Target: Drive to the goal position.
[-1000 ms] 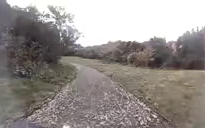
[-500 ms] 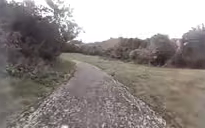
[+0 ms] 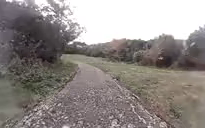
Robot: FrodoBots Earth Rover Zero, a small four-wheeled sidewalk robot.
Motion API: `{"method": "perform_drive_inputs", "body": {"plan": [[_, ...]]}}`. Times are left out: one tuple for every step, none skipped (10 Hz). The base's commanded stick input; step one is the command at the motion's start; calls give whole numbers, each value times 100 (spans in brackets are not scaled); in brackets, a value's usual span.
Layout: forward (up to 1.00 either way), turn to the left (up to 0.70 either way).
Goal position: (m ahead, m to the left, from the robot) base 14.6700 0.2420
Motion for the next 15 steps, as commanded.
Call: {"method": "perform_drive_inputs", "body": {"plan": [[100, 0], [100, 0], [100, 0], [100, 0], [100, 0], [100, 0], [100, 0], [100, 0], [100, 0], [100, 0], [100, 0], [100, 0], [100, 0], [100, 0], [100, 0]]}}
